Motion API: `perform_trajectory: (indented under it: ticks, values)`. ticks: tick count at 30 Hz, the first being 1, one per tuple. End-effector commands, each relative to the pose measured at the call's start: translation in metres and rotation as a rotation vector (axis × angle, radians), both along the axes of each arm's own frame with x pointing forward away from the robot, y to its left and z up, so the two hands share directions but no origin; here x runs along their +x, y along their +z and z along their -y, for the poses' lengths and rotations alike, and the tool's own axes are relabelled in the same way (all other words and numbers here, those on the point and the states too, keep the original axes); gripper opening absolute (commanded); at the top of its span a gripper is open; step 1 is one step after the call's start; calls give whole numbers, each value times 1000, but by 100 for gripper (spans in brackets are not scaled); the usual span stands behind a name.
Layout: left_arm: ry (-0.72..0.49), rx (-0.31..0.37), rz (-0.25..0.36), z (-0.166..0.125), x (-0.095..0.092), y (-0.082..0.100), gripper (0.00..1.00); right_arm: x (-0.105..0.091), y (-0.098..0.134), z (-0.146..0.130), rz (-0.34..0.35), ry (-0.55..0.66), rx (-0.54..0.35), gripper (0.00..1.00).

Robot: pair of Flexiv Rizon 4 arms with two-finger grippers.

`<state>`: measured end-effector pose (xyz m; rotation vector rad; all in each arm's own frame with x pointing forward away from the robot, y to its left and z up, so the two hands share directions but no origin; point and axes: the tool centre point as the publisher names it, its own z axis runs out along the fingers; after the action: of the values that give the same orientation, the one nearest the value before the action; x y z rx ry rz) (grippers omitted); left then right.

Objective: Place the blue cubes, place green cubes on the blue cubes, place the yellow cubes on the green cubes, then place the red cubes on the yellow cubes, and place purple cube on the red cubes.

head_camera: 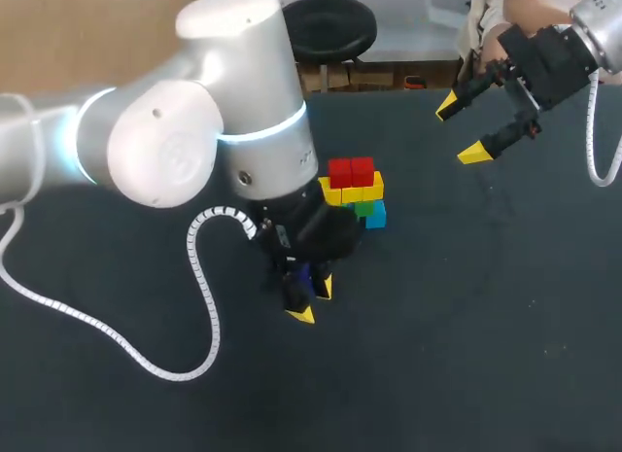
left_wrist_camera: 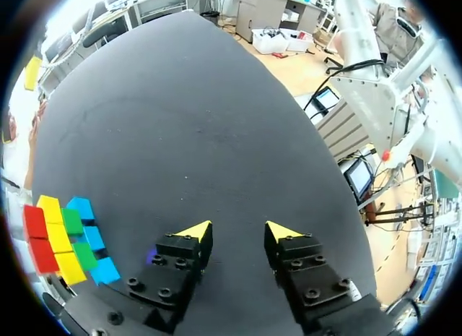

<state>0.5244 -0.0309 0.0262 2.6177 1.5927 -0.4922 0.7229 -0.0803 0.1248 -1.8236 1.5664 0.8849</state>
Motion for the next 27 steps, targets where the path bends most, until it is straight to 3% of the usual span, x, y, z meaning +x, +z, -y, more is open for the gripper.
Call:
perform_trajectory:
  ticks: [1, 6, 11, 16, 27]
  values:
    - [15, -22, 30, -6, -5, 8, 100, 0, 0, 0, 0, -1, -1, 100]
    - [31, -29, 57, -7, 3, 16, 100, 0, 0, 0, 0, -1, -1, 100]
    - [40, 25, 44, 0, 19, 12, 100, 0, 0, 0, 0, -1, -1, 100]
    - [67, 55, 83, 2, 30, 17, 100, 0, 0, 0, 0, -1, -1, 100]
    - [69, 46, 84, 6, 45, 12, 100, 0, 0, 0, 0, -1, -1, 100]
